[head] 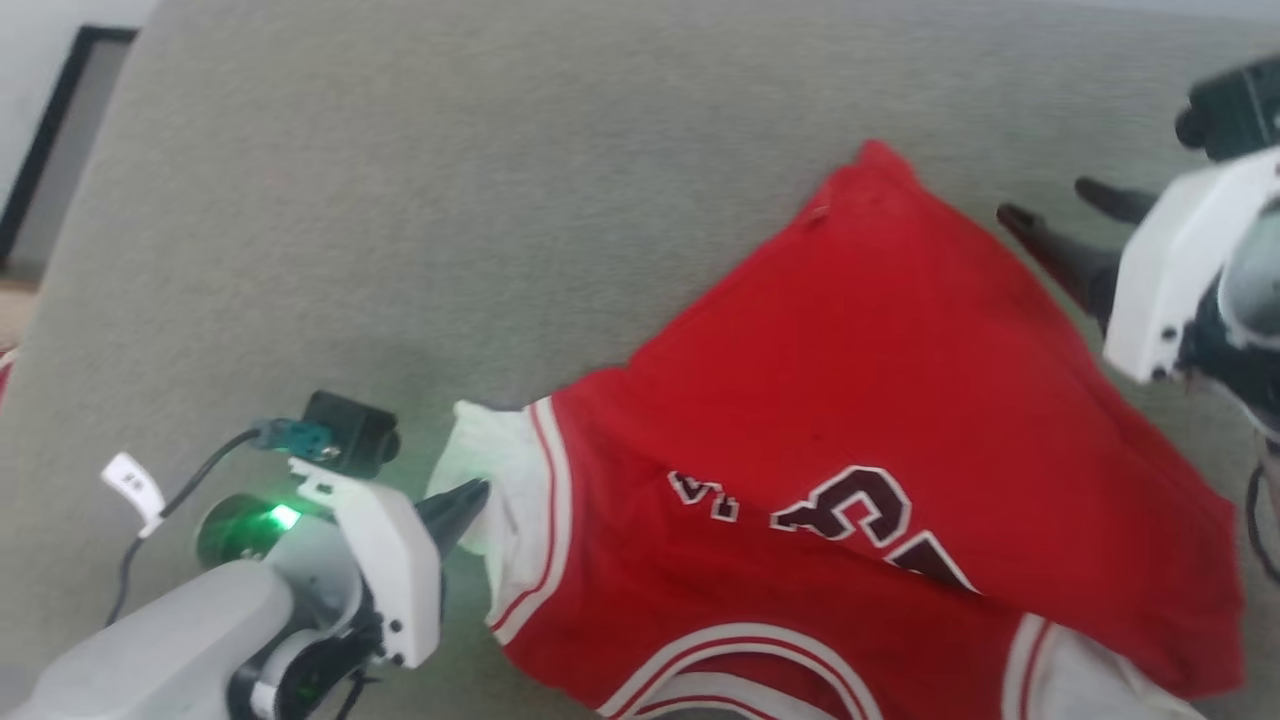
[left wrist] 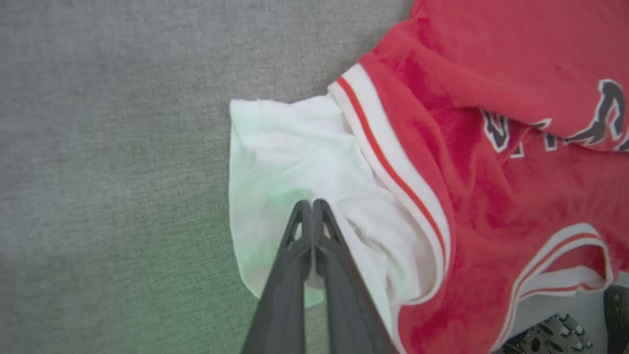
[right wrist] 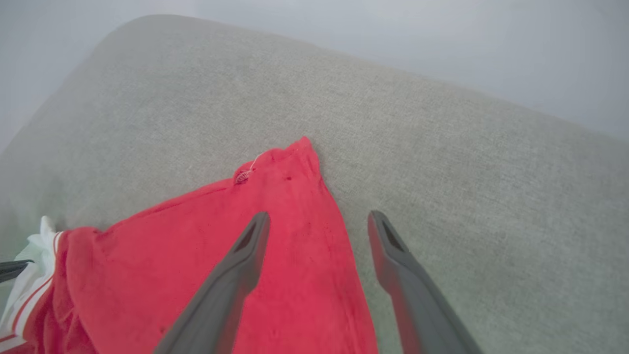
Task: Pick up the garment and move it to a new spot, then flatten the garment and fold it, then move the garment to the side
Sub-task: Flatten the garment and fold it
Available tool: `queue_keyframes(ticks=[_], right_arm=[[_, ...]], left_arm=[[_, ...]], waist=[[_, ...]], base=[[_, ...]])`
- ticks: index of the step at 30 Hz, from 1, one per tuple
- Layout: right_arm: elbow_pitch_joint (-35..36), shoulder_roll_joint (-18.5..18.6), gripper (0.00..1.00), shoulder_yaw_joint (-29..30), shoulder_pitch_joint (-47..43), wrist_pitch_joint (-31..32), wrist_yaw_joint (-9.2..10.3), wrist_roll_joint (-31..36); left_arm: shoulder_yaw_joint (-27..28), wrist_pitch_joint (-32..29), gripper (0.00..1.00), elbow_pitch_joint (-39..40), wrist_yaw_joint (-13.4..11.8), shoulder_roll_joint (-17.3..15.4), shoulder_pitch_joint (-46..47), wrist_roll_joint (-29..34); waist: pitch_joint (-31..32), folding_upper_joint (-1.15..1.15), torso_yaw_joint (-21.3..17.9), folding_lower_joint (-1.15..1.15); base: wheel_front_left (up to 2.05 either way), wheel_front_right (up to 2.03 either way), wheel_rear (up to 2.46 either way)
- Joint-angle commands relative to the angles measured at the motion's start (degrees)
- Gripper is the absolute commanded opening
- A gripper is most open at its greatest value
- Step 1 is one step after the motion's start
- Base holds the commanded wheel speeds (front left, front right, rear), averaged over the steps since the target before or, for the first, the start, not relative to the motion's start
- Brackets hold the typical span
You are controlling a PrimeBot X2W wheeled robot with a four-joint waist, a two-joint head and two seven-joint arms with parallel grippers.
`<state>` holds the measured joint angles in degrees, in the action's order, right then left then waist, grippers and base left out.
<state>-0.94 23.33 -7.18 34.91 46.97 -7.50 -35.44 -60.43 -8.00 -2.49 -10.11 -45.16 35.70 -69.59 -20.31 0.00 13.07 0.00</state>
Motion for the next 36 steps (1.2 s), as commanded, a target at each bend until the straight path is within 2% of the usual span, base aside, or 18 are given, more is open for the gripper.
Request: queue_keyframes(ticks=[1, 8, 13, 18, 24, 25, 26, 29, 36], right_arm=[[-2.58, 0.35, 1.00, -1.23, 2.08, -1.30, 0.02, -0.23], [-16.16, 3.44, 1.00, -9.43, 10.92, -2.90, 0.02, -2.37], [-23.79, 5.30, 1.00, -16.40, 15.66, -0.17, 0.02, -3.39], [-30.78, 5.40, 1.00, -23.73, 17.03, 4.25, 0.01, -5.88], [-35.37, 5.56, 0.98, -29.11, 17.54, 8.09, 0.00, -8.44], [-35.84, 5.65, 0.04, -29.61, 17.93, 7.84, 0.00, -8.68], [-35.66, 5.53, 0.00, -29.70, 18.73, 6.47, 0.00, -9.39], [-35.62, 5.67, 0.00, -29.91, 21.20, 4.28, 0.00, -10.52], [-32.29, 7.82, 0.00, -30.67, 26.68, 0.88, 0.04, -13.96]], left_arm=[[-0.29, -0.31, 0.00, -0.55, 0.58, 0.79, 1.16, 1.14], [-1.37, -0.29, 0.00, -3.29, 2.84, 5.06, 3.44, 1.83], [-1.84, 0.05, 0.00, -5.42, 4.29, 7.18, 4.25, 2.13], [-2.00, 0.47, 0.00, -7.41, 5.35, 8.74, 4.44, 1.87], [-2.14, 0.47, 0.00, -9.74, 6.49, 9.73, 4.91, 1.67], [-2.13, 0.29, 0.00, -10.17, 6.71, 9.92, 5.15, 1.60], [-2.07, 0.06, 0.00, -10.55, 6.85, 10.04, 5.54, 1.48], [-1.57, -0.56, 0.00, -11.40, 7.38, 9.49, 6.55, 1.10], [0.40, -4.40, 0.00, -9.73, 6.59, 4.78, 10.92, 0.67]], waist=[[-1.46, 0.00, 2.47, 0.00], [-3.37, 0.00, 7.46, 0.00], [-4.42, 0.00, 9.76, 0.00], [-4.89, 0.00, 10.90, 0.00], [-4.88, 0.00, 11.21, 0.00], [-4.82, 0.00, 11.19, 0.00], [-4.73, 0.00, 11.08, 0.00], [-4.08, 0.00, 10.37, 0.00], [-1.66, 0.00, 7.12, 0.00]], base=[[0.00, 0.00, 0.00], [0.00, 0.00, 0.00], [0.00, 0.00, 0.00], [0.00, 0.00, 0.00], [0.00, 0.00, 0.00], [0.00, 0.00, 0.00], [0.00, 0.00, 0.00], [0.00, 0.00, 0.00], [0.00, 0.00, 0.00]])
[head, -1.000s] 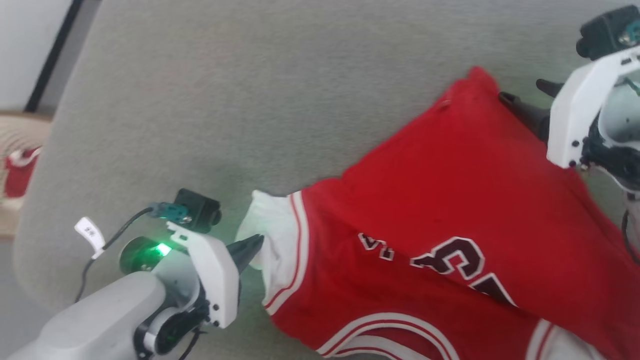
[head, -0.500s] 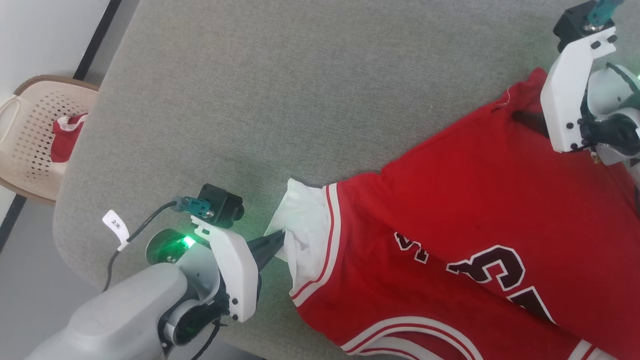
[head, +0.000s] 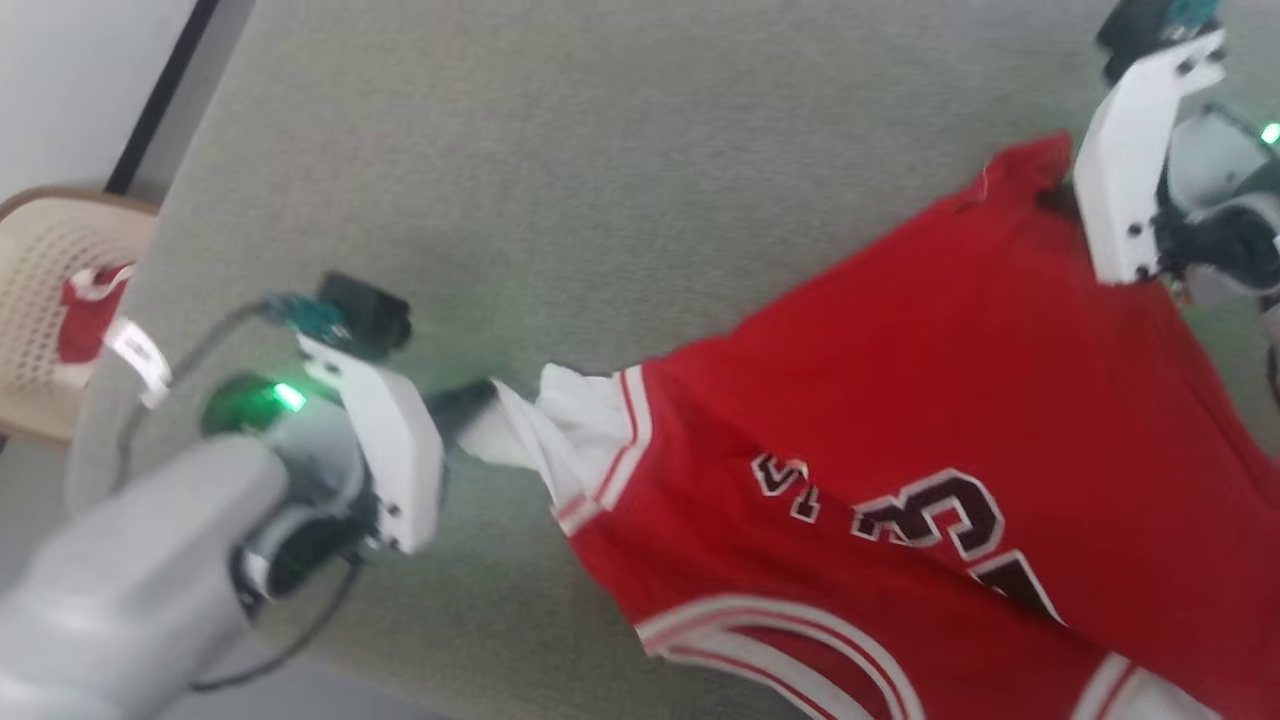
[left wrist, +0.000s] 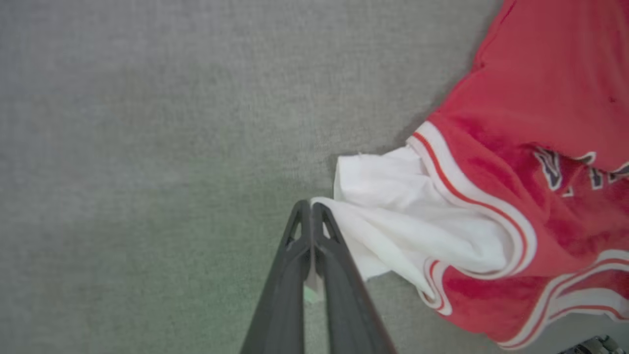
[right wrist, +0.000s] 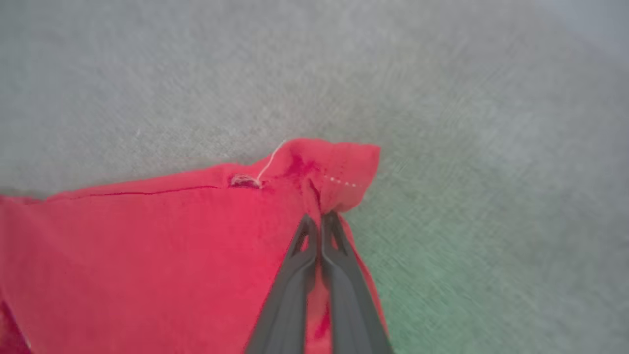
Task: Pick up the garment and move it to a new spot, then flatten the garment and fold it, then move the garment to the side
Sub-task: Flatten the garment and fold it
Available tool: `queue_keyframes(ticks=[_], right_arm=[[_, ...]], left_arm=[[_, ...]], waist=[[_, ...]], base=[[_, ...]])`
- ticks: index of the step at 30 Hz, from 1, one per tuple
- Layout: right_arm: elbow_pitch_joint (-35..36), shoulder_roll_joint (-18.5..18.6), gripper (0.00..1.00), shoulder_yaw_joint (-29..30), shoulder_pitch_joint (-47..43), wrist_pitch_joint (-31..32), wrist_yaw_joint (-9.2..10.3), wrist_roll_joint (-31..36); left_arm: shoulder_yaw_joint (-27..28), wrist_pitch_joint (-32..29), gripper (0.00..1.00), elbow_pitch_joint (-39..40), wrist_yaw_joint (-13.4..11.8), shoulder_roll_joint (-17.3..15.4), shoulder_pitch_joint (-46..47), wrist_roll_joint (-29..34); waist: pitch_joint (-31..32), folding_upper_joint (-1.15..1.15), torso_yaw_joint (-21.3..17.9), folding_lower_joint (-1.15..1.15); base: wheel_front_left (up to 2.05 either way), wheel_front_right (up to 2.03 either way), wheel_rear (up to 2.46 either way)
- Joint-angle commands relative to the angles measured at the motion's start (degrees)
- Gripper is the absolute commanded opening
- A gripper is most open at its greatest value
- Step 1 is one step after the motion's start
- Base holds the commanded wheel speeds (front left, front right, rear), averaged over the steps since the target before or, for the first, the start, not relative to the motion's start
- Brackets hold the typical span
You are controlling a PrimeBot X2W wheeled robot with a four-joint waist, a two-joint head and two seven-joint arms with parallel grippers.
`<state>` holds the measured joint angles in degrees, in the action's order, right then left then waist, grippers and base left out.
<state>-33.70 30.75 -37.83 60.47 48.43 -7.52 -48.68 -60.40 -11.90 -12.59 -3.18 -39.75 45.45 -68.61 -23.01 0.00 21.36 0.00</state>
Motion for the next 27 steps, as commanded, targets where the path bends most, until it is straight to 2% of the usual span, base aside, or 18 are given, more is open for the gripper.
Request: queue_keyframes(ticks=[1, 9, 14, 22, 27], right_arm=[[1.31, 0.69, 0.00, -0.04, 1.55, -1.15, 0.06, -1.32], [6.99, 3.40, 0.00, -0.26, 4.23, -4.15, 0.06, -5.22], [10.28, 4.84, 0.00, 0.66, 5.14, -5.69, 0.06, -6.61], [14.22, 6.39, 0.00, 3.11, 6.20, -6.79, 0.06, -7.29], [14.78, 6.40, 0.00, 4.43, 6.61, -6.28, 0.07, -7.09]], left_arm=[[0.52, -1.44, 0.00, 0.75, -0.68, -1.60, 2.04, 0.01], [3.08, -8.72, 0.00, 4.43, -2.77, -8.95, 11.19, 2.11], [4.36, -13.39, 0.00, 4.41, -2.87, -11.44, 17.62, 3.67], [5.39, -19.81, 0.00, 0.43, -1.82, -11.98, 27.13, 5.48], [5.57, -22.37, 0.00, -2.30, -0.72, -10.91, 31.11, 5.99]], waist=[[1.47, 0.00, -1.71, 0.00], [5.86, 0.00, -7.44, 0.00], [9.02, 0.00, -11.07, 0.00], [13.30, 0.00, -16.20, 0.00], [14.94, 0.00, -18.00, 0.00]], base=[[0.00, 0.00, 0.00], [0.00, 0.00, 0.00], [0.00, 0.00, 0.00], [0.00, 0.00, 0.00], [0.00, 0.00, 0.00]])
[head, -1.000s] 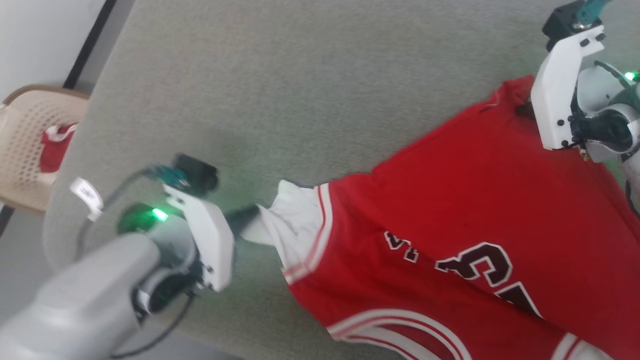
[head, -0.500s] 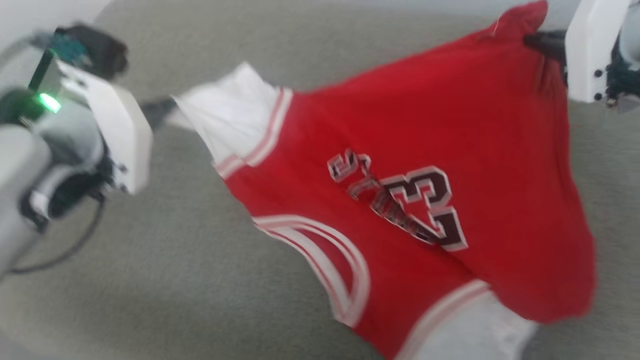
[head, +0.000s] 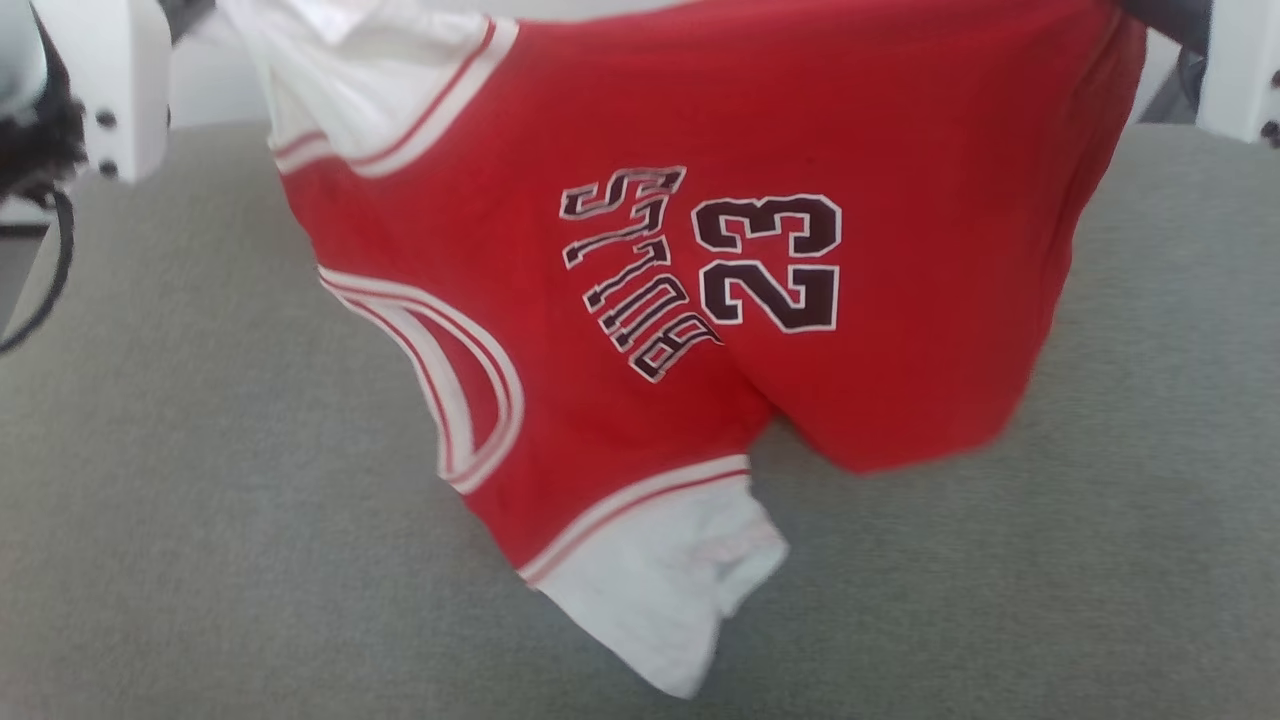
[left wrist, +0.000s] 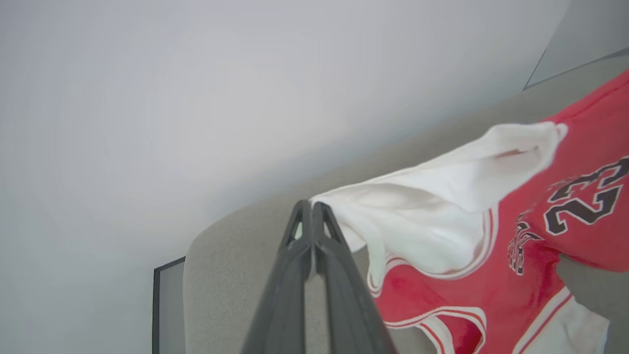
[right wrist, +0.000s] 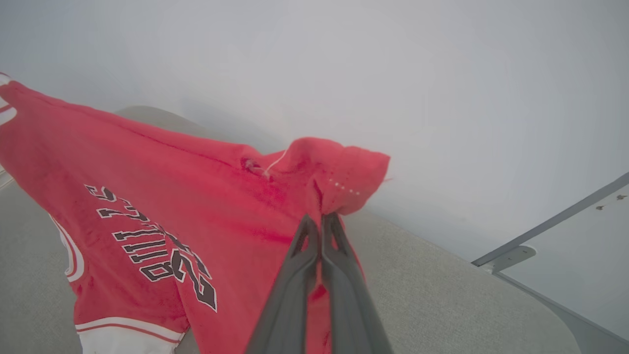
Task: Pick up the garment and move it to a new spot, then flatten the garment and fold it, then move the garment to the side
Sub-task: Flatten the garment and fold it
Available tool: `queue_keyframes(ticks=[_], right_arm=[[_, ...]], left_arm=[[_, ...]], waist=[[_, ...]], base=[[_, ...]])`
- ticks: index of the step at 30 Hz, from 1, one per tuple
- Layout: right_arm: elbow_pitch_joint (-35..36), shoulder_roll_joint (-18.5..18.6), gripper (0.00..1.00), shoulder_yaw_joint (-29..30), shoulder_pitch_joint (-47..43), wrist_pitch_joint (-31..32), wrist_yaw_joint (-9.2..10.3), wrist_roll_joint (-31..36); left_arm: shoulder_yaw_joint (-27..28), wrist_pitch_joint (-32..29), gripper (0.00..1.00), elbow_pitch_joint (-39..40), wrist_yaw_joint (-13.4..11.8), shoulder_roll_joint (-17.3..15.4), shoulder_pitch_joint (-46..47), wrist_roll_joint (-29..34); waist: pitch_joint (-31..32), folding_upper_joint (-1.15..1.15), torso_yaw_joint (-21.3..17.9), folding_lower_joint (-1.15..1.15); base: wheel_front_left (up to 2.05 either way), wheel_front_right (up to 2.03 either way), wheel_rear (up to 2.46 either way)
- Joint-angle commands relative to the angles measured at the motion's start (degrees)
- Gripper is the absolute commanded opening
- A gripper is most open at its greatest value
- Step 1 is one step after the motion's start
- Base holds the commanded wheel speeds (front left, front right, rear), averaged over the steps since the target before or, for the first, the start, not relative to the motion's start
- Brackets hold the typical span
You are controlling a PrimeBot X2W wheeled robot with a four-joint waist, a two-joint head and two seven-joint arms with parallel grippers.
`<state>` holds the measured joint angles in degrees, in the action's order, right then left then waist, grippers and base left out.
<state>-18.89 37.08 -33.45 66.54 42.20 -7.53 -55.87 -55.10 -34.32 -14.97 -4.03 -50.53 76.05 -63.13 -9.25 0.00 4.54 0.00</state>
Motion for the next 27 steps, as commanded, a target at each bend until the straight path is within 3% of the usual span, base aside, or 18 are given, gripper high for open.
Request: queue_keyframes(ticks=[1, 9, 14, 18, 27], right_arm=[[0.11, -0.12, 0.00, 0.44, 0.56, 0.08, 0.08, -0.07], [0.22, -1.99, 0.00, 2.02, 0.98, 0.56, 0.08, 0.32], [-1.96, -3.96, 0.00, 3.57, 2.40, -1.31, 0.08, 1.76], [-5.14, -5.82, 0.00, 4.19, 5.22, -5.99, 0.08, 5.19], [-18.37, -12.13, 0.00, 3.62, 18.53, -26.40, 0.08, 17.99]], left_arm=[[0.39, -0.29, 0.00, -0.77, 0.41, 0.19, 1.42, 0.49], [0.28, -2.29, 0.00, -6.96, 2.27, 3.35, 6.96, 1.59], [0.66, 0.43, 0.00, -11.00, 3.45, 5.77, 9.49, 2.69], [1.76, 7.07, 0.00, -14.84, 4.49, 8.00, 12.94, 5.85], [3.13, 29.06, 0.00, -27.85, 5.65, 15.37, 26.32, 16.40]], waist=[[1.58, 0.00, -1.55, 0.00], [3.42, 0.00, -3.90, 0.00], [2.39, 0.00, -4.83, 0.00], [-0.65, 0.00, -5.35, 0.00], [-11.16, 0.00, -5.30, 0.00]], base=[[0.00, 0.00, 0.00], [0.00, 0.00, 0.00], [0.00, 0.00, 0.00], [0.00, 0.00, 0.00], [0.00, 0.00, 0.00]])
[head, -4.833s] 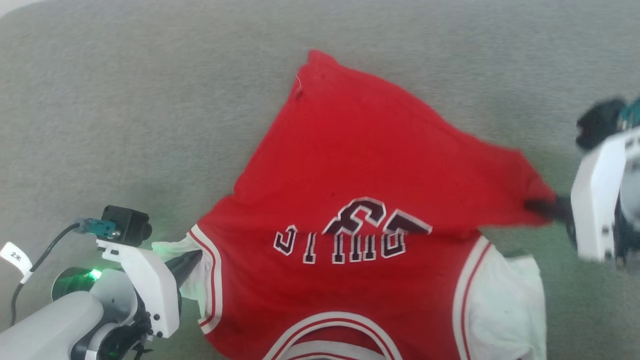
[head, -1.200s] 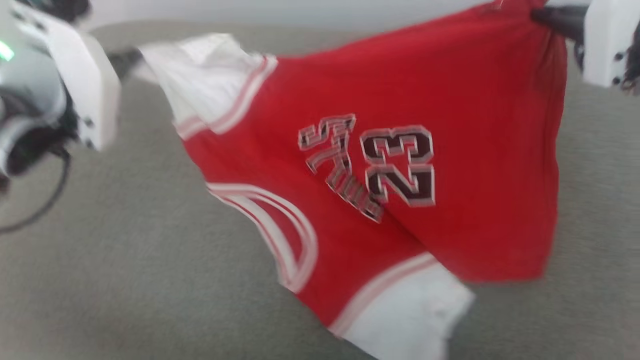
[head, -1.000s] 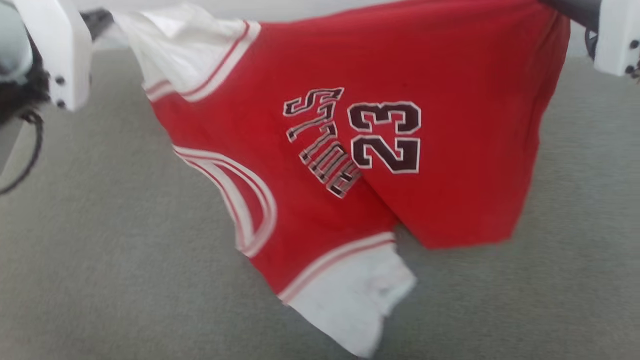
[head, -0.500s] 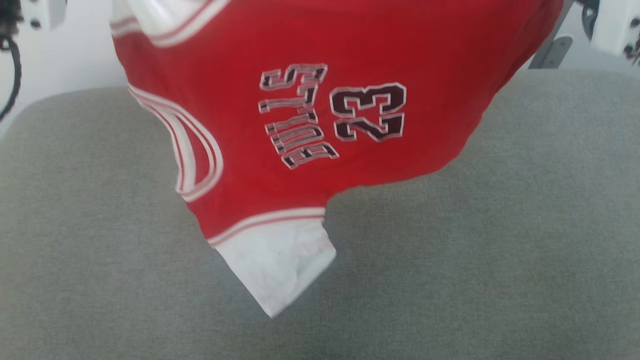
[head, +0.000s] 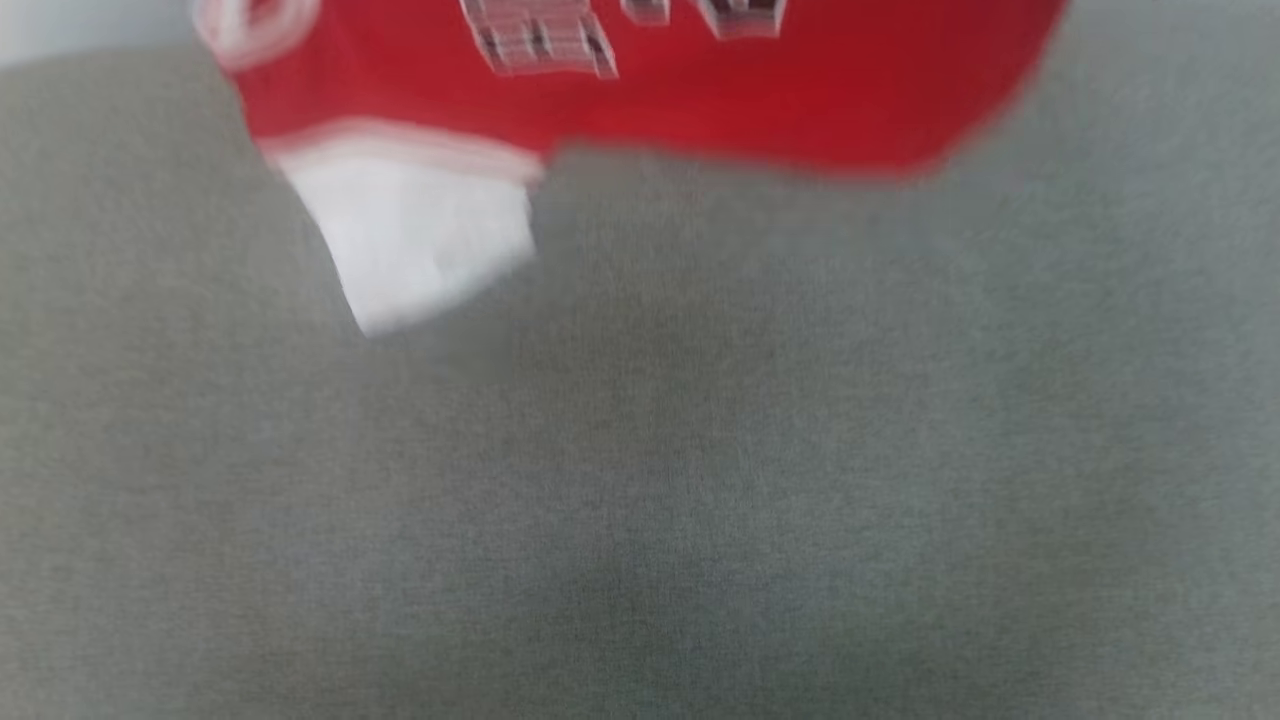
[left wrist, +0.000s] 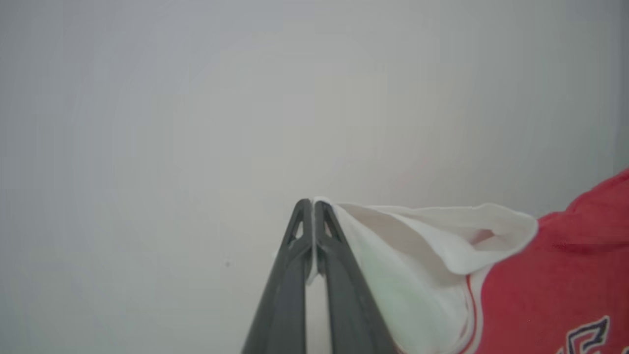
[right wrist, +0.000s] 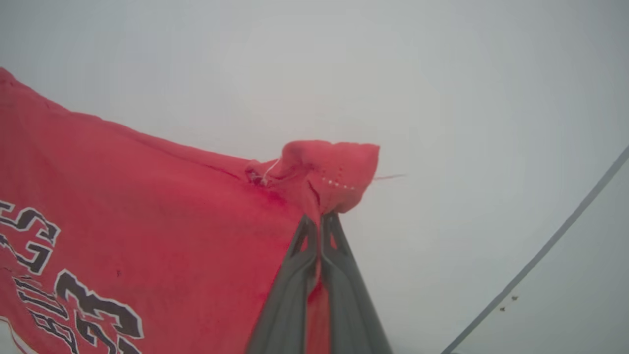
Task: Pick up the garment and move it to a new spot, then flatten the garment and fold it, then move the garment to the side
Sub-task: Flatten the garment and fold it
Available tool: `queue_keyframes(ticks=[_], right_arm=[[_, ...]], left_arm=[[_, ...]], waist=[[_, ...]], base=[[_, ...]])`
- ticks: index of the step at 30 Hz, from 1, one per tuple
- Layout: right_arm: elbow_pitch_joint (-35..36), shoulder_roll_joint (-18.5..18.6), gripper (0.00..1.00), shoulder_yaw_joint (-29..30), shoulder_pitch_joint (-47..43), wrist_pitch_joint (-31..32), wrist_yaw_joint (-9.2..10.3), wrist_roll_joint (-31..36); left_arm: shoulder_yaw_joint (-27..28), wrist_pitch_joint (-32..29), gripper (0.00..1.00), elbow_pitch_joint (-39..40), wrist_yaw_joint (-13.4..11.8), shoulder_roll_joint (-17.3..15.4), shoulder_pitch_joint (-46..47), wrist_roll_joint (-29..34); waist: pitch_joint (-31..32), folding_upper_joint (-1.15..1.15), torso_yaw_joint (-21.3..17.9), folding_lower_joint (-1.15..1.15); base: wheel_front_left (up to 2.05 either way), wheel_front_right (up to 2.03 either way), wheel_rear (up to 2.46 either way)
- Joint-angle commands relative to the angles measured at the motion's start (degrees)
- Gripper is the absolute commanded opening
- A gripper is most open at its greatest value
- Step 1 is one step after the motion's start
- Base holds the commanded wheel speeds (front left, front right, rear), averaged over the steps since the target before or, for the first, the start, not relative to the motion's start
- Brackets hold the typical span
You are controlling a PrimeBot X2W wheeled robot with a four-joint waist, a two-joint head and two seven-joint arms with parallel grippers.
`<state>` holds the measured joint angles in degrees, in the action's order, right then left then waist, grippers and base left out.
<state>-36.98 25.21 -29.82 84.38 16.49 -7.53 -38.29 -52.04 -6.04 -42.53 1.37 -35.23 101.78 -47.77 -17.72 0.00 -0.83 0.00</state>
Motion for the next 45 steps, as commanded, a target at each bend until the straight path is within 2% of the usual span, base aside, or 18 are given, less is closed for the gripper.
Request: queue_keyframes(ticks=[1, 5, 7, 9, 13, 17, 21, 27, 32, 35, 41, 45], right_arm=[[-2.02, -0.93, 0.00, 0.08, 1.97, -3.37, 0.08, 1.81], [-6.68, -1.97, 0.00, -0.78, 7.41, -16.01, 0.08, 9.74], [-9.33, -3.07, 0.00, -1.75, 8.43, -19.67, 0.08, 12.11], [-11.15, -3.87, 0.00, -3.09, 8.88, -21.28, 0.08, 13.18], [-15.00, -4.63, 0.00, -5.76, 6.09, -19.03, 0.09, 10.04], [-15.24, -4.36, 0.00, -7.74, 3.14, -16.23, 0.09, 6.14], [-14.44, -2.43, 0.00, -9.69, -2.67, -11.36, 0.09, 0.17], [-9.02, 1.46, 0.00, -12.27, -10.60, -5.28, 0.09, -5.64], [-3.25, 4.69, 0.00, -11.22, -18.61, -0.67, 0.09, -10.93], [1.15, 7.01, 0.00, -10.32, -25.01, 1.79, 0.09, -13.19], [10.62, 11.94, 0.00, -5.59, -39.17, 5.11, 0.09, -15.44], [16.63, 14.25, 0.00, -1.45, -48.66, 7.21, 0.08, -14.96]], left_arm=[[0.02, 4.05, 0.00, -1.28, 0.30, 0.73, 2.33, 2.37], [0.42, 15.93, 0.00, -5.66, -0.04, 3.34, 7.51, 6.27], [0.70, 19.45, 0.00, -7.29, 1.05, 4.72, 8.67, 7.52], [0.89, 20.79, 0.00, -8.52, 2.19, 5.57, 8.49, 8.24], [-0.41, 21.23, 0.00, -11.14, 4.95, 7.07, 2.99, 7.55], [-2.56, 18.33, 0.00, -13.13, 5.96, 7.48, -1.52, 5.22], [-6.42, 7.70, 0.00, -9.39, 6.07, 7.11, -10.42, -3.33], [-10.34, -4.87, 0.00, 1.33, 6.12, 0.98, -20.59, -15.23], [-12.40, -11.99, 0.00, 10.11, 5.95, -5.17, -28.86, -20.52], [-13.00, -13.66, 0.00, 17.82, 2.74, -9.11, -34.16, -22.40], [-14.42, -14.57, 0.00, 37.35, -7.05, -17.97, -44.91, -26.12], [-15.68, -13.40, 0.00, 47.95, -12.60, -22.43, -51.09, -27.24]], waist=[[-3.48, 0.00, 0.16, 0.00], [-6.37, 0.00, 0.84, 0.00], [-7.20, 0.00, 1.30, 0.00], [-7.70, 0.00, 1.73, 0.00], [-7.44, 0.00, 2.83, 0.00], [-6.56, 0.00, 3.55, 0.00], [-4.97, 0.00, 4.79, 0.00], [-2.40, 0.00, 5.98, 0.00], [0.03, 0.00, 6.38, 0.00], [1.28, 0.00, 6.67, 0.00], [2.44, 0.00, 6.96, 0.00], [2.43, 0.00, 6.92, 0.00]], base=[[0.00, 0.00, 0.00], [0.00, 0.00, 0.00], [0.00, 0.00, 0.00], [0.00, 0.00, 0.00], [0.00, 0.00, 0.00], [0.00, 0.00, 0.00], [0.00, 0.00, 0.00], [0.00, 0.00, 0.00], [0.00, 0.00, 0.00], [0.00, 0.00, 0.00], [0.00, 0.00, 0.00], [0.00, 0.00, 0.00]])
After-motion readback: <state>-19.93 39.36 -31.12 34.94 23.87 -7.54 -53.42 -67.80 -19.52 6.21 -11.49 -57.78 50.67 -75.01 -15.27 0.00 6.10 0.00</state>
